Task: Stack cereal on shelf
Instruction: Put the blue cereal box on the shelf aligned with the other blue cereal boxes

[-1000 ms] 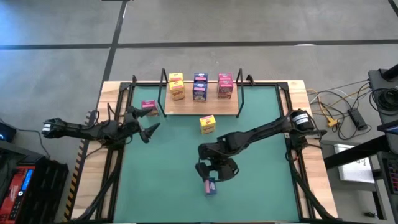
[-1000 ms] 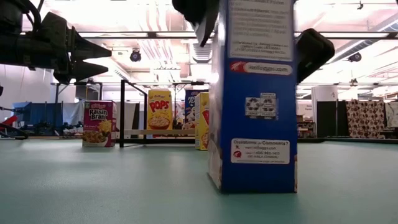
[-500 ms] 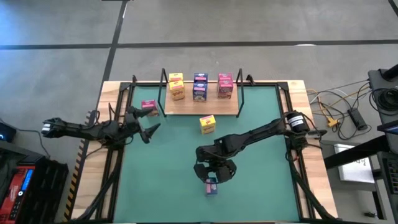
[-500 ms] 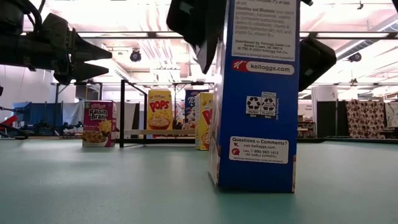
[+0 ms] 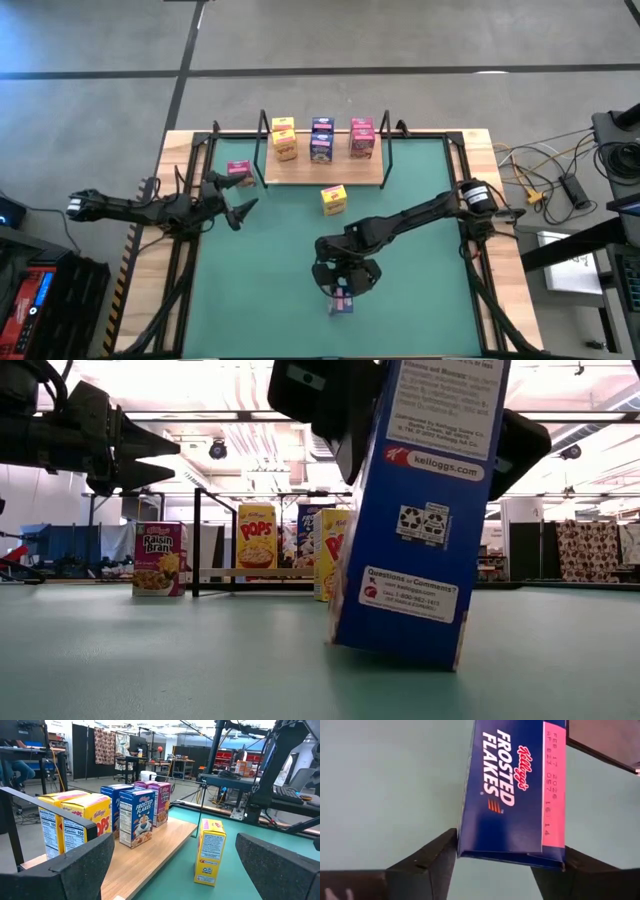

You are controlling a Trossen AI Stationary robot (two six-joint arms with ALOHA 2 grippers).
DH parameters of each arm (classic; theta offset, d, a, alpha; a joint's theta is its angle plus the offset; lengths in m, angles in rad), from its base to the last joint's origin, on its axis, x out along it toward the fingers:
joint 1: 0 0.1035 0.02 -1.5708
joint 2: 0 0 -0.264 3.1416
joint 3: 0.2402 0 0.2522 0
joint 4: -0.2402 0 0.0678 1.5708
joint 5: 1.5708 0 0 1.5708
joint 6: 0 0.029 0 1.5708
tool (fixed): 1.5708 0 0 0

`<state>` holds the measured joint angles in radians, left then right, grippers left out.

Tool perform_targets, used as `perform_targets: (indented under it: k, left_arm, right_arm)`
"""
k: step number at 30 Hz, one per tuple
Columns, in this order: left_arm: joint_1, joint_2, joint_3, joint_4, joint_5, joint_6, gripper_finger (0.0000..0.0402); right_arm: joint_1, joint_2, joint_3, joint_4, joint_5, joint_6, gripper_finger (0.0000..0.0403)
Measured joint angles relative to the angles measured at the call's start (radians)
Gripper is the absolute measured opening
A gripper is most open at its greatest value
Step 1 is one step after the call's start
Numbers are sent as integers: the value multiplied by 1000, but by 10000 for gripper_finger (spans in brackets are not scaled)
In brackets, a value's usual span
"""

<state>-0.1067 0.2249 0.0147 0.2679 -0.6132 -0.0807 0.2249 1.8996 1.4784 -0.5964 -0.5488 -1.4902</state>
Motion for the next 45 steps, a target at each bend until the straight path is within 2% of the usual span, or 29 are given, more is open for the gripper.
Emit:
perform_targets:
  k: [11,22,31,35,38,42,45]
  left_arm:
    - [0,0,0,0,0,0,400]
    - [0,0,0,0,0,0,400]
    - [0,0,0,0,0,0,400]
    - [0,0,0,0,0,0,400]
    - [0,0,0,0,0,0,400]
    - [0,1,0,0,0,0,400]
    - [0,2,0,0,0,0,400]
  right_arm:
    - [9,-1,0,1,0,4,182]
    - [-2,-5,8,4,19,117,178]
    - [-80,-9,85,-116,62,309,178]
    - [-130,-19,126,-218,123,427,178]
    - [-170,-39,131,-295,130,438,178]
    - [-216,-93,124,-315,104,419,178]
    - [-254,-117,123,-330,106,465,178]
